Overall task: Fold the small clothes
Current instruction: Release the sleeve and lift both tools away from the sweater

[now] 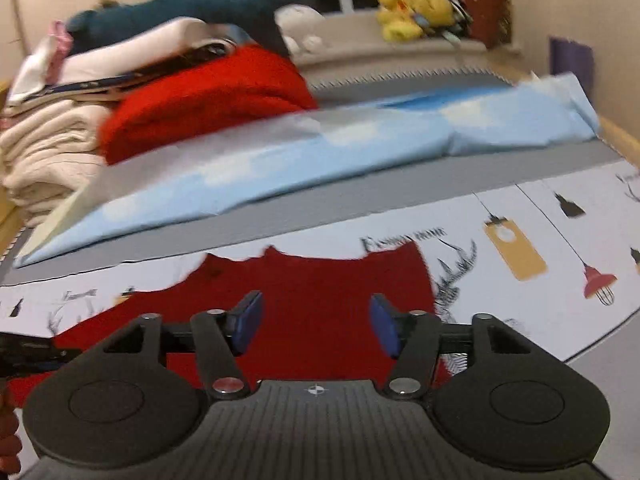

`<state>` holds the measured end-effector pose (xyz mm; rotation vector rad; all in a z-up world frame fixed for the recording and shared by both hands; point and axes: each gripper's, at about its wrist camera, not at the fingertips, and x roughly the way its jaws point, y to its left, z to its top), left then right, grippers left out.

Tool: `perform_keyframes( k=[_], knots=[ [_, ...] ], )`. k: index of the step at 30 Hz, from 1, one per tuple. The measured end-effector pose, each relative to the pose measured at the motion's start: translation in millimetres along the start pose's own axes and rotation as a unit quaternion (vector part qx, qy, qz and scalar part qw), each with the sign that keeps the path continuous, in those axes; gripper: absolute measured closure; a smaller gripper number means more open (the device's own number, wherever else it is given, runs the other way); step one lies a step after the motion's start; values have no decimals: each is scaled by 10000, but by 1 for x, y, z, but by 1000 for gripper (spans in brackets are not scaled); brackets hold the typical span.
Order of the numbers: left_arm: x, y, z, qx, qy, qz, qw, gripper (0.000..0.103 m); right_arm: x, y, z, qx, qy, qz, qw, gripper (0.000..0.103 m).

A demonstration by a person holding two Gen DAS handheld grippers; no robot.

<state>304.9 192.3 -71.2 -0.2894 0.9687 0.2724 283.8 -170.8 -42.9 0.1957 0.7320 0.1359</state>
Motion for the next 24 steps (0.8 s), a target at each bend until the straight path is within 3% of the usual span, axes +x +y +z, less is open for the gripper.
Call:
perform_keyframes(
  k=[2,4,6,10,12,14,15,18,21,24],
  knots=[
    [-4,4,-2,52,-43,42,10000,74,6,4,-14,-82,-12,74,9999,41],
    [-8,9,-3,77,-80,115,9999,74,19,8,-22,-41,333,6,9994,43],
    [-10,13,-2,90,-156,169,9997,74,24,11,-20,106,410,183,9989,43],
    [-12,30,1,-24,-303,294,9991,74,26,28,-21,-433,335,347,9979,43],
    [-11,45,4,-208,-366,372,9984,79,27,33,-24,-615,332,315,9971,43],
    [-8,69,8,-534,-364,503,9966,90,29,33,-25,-527,332,346,9975,43],
    [-7,84,10,-771,-373,556,9948,90,30,33,-23,-490,366,391,9974,43],
    [-4,134,14,-1551,-344,711,9847,90,32,36,-19,-562,326,488,9967,50],
    [0,184,14,-2320,-235,955,9677,88,35,37,-17,-756,312,484,9955,56],
    [1,228,9,-2957,-166,910,9508,76,37,36,-15,-785,355,505,9950,56]
  ],
)
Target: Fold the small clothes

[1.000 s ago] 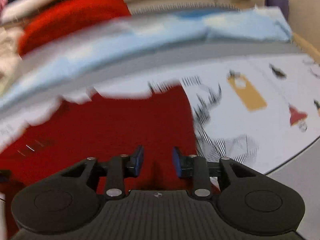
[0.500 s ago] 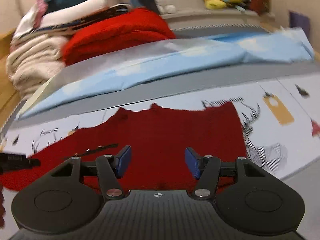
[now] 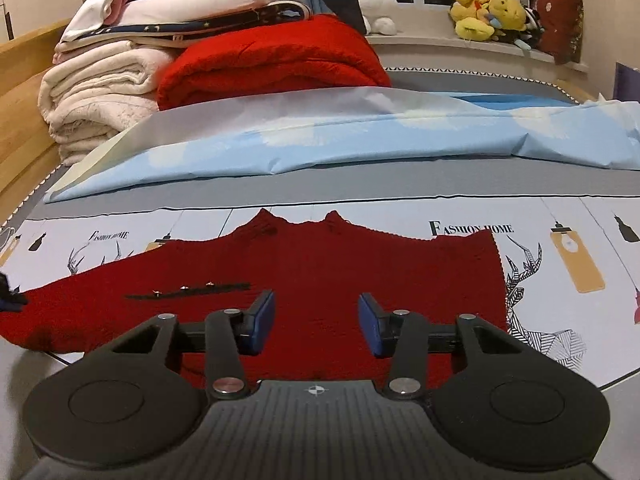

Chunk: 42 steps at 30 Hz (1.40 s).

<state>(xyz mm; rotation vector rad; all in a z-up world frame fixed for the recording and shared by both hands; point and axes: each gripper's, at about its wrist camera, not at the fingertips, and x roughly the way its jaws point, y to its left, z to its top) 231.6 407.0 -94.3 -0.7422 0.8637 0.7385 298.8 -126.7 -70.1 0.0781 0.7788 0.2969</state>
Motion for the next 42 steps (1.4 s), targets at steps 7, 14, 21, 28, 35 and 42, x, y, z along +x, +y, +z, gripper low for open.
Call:
perform_keyframes(
  k=[7,14,21,28,35,42],
  knots=[
    [12,53,18,-866,184,80,9960,71,7,-2,2,51,134,19,9999,56],
    [23,72,17,-1227,382,129,9916,71,16,-3,-1,93,295,-58,9995,56],
    [29,77,18,-1271,390,84,9911,72,21,-1,-4,69,374,-51,9993,56],
    [2,32,17,-271,-464,290,9981,103,23,-2,-5,68,434,-60,9990,56],
    [-24,-37,-3,221,-478,-603,9968,101,24,-4,-5,82,500,-31,9987,56],
    [20,34,-1,-1375,279,195,9899,62,23,-9,-1,172,551,-3,9983,56]
  ],
)
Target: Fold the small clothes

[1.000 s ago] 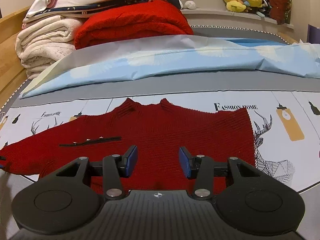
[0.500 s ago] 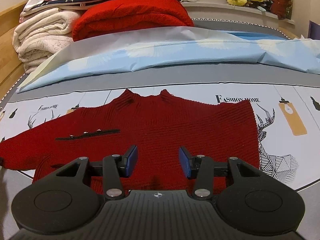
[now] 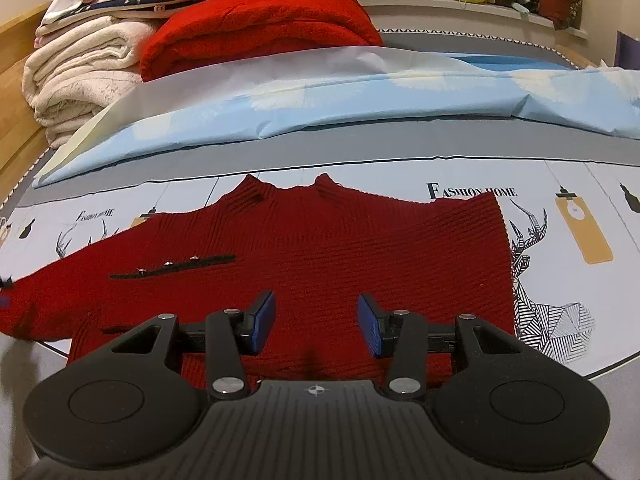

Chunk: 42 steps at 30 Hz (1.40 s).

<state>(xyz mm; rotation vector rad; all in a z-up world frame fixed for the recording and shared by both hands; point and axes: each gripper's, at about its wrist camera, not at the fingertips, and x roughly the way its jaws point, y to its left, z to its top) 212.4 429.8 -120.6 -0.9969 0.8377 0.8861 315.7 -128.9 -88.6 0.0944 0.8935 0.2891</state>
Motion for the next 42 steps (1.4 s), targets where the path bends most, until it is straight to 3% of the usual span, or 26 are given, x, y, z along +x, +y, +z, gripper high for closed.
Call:
perform_keyframes(
  k=[3,5,7,9,11,12,14,16,17,18,20,22,24,25,26,27,29,31,32,33,35,37,38,42],
  knots=[
    [12,25,7,-548,168,98,9983,62,-1,0,1,5,-6,24,10000,56],
    [16,26,6,-497,51,61,9987,68,-1,0,0,1,-6,34,10000,56],
    [11,18,1,-128,-156,101,9997,87,-1,-1,0,14,10,23,10000,56],
    [-5,-2,-5,409,-640,128,9970,89,1,-2,0,37,30,12,10000,56],
    [-30,-35,-17,1181,-1267,37,9849,90,1,-2,0,54,39,7,10000,56],
    [-45,-54,-27,1609,-1571,-139,9743,90,1,-3,0,53,40,5,10000,56],
    [-74,-90,-56,2454,-2066,-690,9446,91,1,-2,0,51,42,3,10000,56],
    [-102,-126,-103,3441,-2414,-1297,8981,91,1,-2,0,54,45,12,10000,56],
    [-109,-141,-128,3779,-2378,-1629,8798,91,2,-2,0,59,55,18,10000,56],
    [-116,-151,-153,4091,-2269,-1981,8613,91,3,-2,0,70,71,25,9999,56],
    [-126,-171,-209,4897,-1896,-2564,8115,89,5,-3,-2,129,135,78,9998,56],
    [-125,-185,-255,5550,-972,-3007,7695,82,8,-5,-3,253,231,151,9993,56],
    [-125,-188,-275,5828,-371,-3425,7360,79,13,-8,-6,384,355,165,9985,56],
    [-127,-188,-277,5892,-392,-3479,7282,79,16,-10,-7,446,421,148,9980,56],
    [-129,-188,-273,5877,-510,-3465,7294,77,18,-12,-8,523,478,116,9974,56],
    [-127,-189,-262,5738,-562,-3453,7405,75,19,-14,-8,613,520,79,9967,56],
    [-111,-189,-231,5248,-493,-3279,7839,74,22,-21,-9,828,583,43,9949,55],
    [-88,-186,-202,4790,-436,-2747,8326,74,23,-27,-9,1016,614,67,9929,55],
    [-73,-184,-189,4588,-320,-2293,8579,74,24,-31,-9,1128,618,68,9917,55],
    [-58,-184,-176,4425,-191,-1902,8762,75,24,-34,-9,1217,616,76,9906,55],
    [-36,-180,-160,4063,40,-1395,9030,75,27,-41,-11,1487,610,143,9869,54],
    [-22,-174,-147,3719,284,-1171,9204,75,32,-53,-14,1902,678,193,9792,54],
    [-20,-173,-143,3630,343,-1164,9238,75,35,-59,-16,2130,725,166,9742,54],
    [-26,-177,-141,3719,292,-1247,9194,75,45,-85,-28,3023,850,-85,9494,55]
  ],
)
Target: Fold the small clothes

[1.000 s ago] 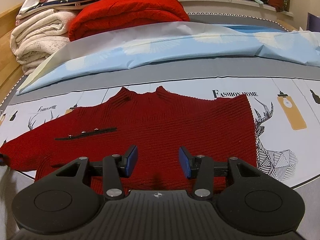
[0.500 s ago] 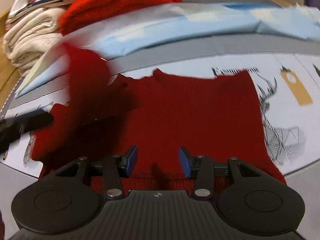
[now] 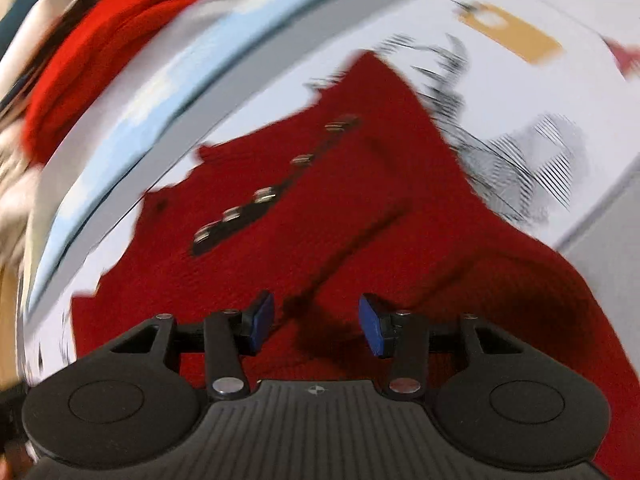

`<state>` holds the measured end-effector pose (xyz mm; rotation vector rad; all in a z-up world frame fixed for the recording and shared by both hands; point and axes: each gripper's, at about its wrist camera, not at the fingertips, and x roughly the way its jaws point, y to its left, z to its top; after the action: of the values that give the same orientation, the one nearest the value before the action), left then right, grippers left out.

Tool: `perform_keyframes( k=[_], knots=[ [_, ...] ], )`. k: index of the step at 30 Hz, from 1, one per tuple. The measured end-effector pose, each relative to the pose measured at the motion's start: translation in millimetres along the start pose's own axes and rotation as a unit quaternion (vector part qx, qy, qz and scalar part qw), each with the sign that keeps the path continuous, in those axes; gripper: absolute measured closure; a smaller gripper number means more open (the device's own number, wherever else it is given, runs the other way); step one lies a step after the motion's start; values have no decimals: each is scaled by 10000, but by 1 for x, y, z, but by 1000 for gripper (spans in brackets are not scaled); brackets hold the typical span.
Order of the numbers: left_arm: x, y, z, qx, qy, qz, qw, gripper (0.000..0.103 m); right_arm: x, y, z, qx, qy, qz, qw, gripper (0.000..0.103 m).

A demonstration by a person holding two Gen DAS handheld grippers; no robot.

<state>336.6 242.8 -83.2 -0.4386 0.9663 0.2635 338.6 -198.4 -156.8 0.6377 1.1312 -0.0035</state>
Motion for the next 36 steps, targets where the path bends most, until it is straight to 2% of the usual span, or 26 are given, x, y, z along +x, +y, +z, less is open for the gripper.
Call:
perform_keyframes(
  k=[4,7,9,11,12,13,16,19,20,22,24,26,28,30,34,35,36],
  knots=[
    [-8,-6,-10,108,29,-125,9999,75,2,-20,9,671,-231,341,9969,55],
    [-7,-11,-13,164,63,-192,9997,75,2,-32,18,967,-449,402,9935,56],
    [-6,-13,-14,193,69,-215,9996,75,5,-43,22,1232,-450,438,9904,66],
    [-6,-13,-13,208,77,-204,9995,75,10,-51,24,1457,-382,514,9873,95],
    [-6,-13,-13,210,83,-193,9996,75,11,-53,23,1529,-367,616,9856,102],
    [-5,-12,-14,206,86,-186,9996,75,11,-54,23,1573,-379,728,9841,103],
    [-6,-11,-13,174,64,-182,9997,75,-5,-47,30,1366,-795,1090,9814,103],
    [-6,-10,-12,156,61,-163,9997,75,-44,-28,38,819,-1683,1421,9720,103],
    [-6,-10,-12,148,64,-152,9998,75,-54,-25,40,707,-1857,1484,9688,103],
    [-5,-11,-12,138,80,-128,9998,75,-53,-24,43,704,-1682,1200,9759,100],
    [-4,-12,-13,122,100,-109,9998,75,-34,-28,43,739,-1139,802,9875,96],
    [-3,-13,-13,106,108,-122,9998,75,-10,-43,37,1252,-522,836,9872,71],
    [-3,-15,-13,93,115,-137,9998,75,5,-52,33,1592,-225,857,9833,63],
    [-2,-14,-13,90,119,-161,9998,75,13,-55,30,1643,-188,727,9836,63],
    [-2,-11,-13,93,127,-170,9997,75,19,-56,32,1711,-315,782,9816,65],
    [-2,-11,-12,110,128,-168,9997,75,21,-55,31,1722,-352,821,9810,66],
    [-2,-10,-12,114,125,-162,9997,75,21,-56,31,1713,-369,862,9807,74]
  ],
)
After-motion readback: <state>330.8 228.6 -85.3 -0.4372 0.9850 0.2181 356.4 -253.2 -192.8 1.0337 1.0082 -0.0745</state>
